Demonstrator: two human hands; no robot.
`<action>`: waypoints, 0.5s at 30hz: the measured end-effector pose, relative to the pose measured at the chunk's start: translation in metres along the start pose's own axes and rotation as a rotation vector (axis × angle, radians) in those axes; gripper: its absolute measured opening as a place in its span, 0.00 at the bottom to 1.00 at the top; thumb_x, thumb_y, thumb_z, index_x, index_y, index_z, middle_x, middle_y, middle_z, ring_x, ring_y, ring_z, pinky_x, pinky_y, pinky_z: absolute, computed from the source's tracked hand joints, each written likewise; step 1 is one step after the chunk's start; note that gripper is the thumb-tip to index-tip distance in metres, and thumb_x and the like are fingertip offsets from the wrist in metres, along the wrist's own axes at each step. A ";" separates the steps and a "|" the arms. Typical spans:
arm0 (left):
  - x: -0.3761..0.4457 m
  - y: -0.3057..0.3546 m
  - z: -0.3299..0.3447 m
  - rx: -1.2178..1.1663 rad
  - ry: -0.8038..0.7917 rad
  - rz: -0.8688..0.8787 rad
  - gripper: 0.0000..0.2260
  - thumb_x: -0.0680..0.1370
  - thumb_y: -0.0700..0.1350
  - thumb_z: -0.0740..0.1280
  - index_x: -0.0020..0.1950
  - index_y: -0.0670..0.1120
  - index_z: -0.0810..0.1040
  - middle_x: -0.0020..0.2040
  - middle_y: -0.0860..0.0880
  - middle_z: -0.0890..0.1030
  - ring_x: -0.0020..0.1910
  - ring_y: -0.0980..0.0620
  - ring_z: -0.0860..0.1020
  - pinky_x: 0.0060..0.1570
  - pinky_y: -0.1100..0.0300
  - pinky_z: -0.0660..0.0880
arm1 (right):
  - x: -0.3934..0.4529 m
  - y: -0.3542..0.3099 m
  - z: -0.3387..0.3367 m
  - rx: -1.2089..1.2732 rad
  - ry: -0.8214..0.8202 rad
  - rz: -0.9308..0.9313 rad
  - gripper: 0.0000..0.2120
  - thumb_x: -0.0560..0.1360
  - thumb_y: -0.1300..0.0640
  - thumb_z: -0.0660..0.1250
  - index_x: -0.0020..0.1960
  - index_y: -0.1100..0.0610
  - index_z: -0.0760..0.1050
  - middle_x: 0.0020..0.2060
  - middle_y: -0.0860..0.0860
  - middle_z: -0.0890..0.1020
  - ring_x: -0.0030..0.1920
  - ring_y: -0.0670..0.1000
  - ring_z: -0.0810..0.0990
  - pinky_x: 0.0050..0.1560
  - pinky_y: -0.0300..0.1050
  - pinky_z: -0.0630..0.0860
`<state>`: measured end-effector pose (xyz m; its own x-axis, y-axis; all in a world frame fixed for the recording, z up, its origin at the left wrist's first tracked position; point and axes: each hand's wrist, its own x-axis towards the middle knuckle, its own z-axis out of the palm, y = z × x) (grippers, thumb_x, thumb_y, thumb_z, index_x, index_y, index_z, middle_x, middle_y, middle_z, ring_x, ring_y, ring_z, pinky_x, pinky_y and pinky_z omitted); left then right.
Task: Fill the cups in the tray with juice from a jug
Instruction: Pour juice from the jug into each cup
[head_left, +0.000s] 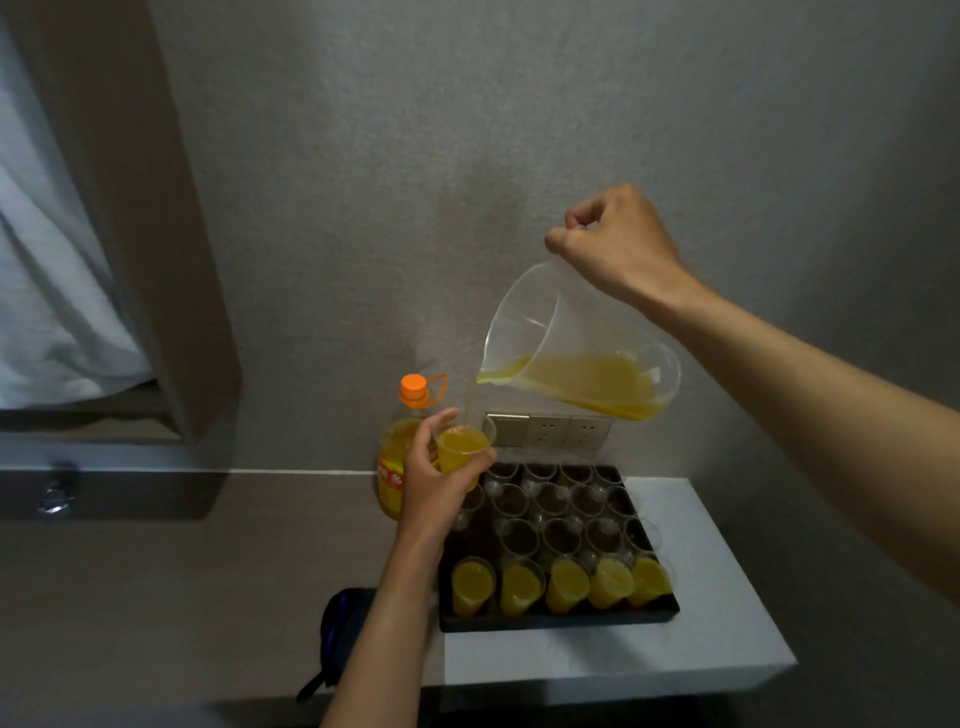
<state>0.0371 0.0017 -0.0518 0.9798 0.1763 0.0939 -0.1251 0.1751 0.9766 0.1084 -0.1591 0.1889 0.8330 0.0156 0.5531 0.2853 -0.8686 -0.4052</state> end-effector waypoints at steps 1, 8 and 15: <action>0.000 0.000 0.000 0.001 0.002 0.001 0.25 0.71 0.37 0.79 0.63 0.53 0.78 0.52 0.62 0.81 0.47 0.69 0.80 0.46 0.69 0.76 | 0.000 0.000 0.000 0.002 0.001 0.001 0.18 0.69 0.51 0.67 0.28 0.57 0.62 0.20 0.48 0.60 0.28 0.49 0.62 0.34 0.46 0.61; 0.002 -0.003 -0.003 0.018 0.005 -0.008 0.25 0.70 0.37 0.79 0.63 0.54 0.78 0.51 0.64 0.82 0.48 0.66 0.81 0.49 0.64 0.78 | -0.003 -0.002 0.000 0.003 -0.002 -0.002 0.18 0.68 0.52 0.67 0.28 0.57 0.61 0.20 0.49 0.59 0.28 0.49 0.61 0.34 0.46 0.61; 0.000 -0.001 -0.003 0.011 -0.021 -0.014 0.24 0.71 0.37 0.79 0.63 0.53 0.78 0.51 0.62 0.82 0.47 0.67 0.80 0.46 0.68 0.77 | -0.001 0.000 0.000 -0.006 0.002 -0.002 0.19 0.68 0.52 0.67 0.27 0.57 0.60 0.20 0.49 0.60 0.27 0.49 0.60 0.33 0.46 0.60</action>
<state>0.0364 0.0039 -0.0536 0.9846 0.1534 0.0844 -0.1099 0.1663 0.9799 0.1075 -0.1591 0.1887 0.8315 0.0163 0.5554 0.2841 -0.8715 -0.3998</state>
